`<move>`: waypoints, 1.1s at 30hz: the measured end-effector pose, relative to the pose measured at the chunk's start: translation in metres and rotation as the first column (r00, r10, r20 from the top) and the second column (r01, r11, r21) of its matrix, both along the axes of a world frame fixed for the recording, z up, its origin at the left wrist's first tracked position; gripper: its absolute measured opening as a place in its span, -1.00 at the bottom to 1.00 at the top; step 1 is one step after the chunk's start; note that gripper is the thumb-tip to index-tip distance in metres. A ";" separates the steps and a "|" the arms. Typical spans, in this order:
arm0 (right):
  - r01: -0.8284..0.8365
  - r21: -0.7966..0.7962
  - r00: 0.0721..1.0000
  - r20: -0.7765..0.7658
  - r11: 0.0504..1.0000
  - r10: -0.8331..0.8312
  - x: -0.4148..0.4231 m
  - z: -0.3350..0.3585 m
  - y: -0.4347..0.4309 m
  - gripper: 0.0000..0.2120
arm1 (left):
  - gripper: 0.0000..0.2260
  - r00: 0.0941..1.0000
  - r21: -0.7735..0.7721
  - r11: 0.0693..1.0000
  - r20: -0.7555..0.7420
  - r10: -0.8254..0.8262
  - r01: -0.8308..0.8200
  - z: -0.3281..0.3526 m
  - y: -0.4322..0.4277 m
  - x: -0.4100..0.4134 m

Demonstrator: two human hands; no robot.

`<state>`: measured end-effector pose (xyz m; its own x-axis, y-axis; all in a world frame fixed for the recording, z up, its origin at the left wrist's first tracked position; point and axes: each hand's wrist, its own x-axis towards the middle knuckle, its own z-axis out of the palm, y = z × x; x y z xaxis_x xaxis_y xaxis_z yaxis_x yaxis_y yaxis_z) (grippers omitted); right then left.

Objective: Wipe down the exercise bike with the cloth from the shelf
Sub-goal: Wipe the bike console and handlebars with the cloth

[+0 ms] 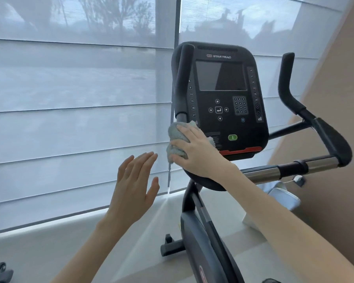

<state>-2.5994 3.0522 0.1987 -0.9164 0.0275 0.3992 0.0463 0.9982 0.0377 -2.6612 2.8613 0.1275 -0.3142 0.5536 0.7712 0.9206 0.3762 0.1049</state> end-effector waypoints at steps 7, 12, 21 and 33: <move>-0.101 0.099 0.987 -0.112 0.990 0.112 0.051 -0.024 -0.019 -0.83 | -0.62 0.994 0.059 0.992 0.017 -0.109 0.108 0.003 0.008 -0.011; -0.094 0.278 0.961 -0.224 0.956 0.160 0.102 -0.061 -0.001 -0.82 | -0.63 0.976 0.072 0.973 0.000 -0.219 0.219 0.009 0.026 -0.004; 0.128 -0.378 0.836 -0.457 0.917 -0.305 0.197 -0.070 0.056 -0.72 | -0.67 0.922 -0.042 0.926 -0.086 -0.377 0.375 0.009 0.059 0.033; 0.074 -0.153 0.884 -0.447 0.985 -0.136 0.133 -0.062 0.064 -0.70 | -0.70 0.957 -0.037 0.962 -0.099 -0.272 0.270 0.005 0.079 0.058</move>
<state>-2.4660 3.1166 0.1364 -0.6241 0.1926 0.7572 0.1321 0.9812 -0.1406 -2.6031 2.9398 0.1328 -0.0703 0.6250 0.7774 0.9937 0.1123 -0.0004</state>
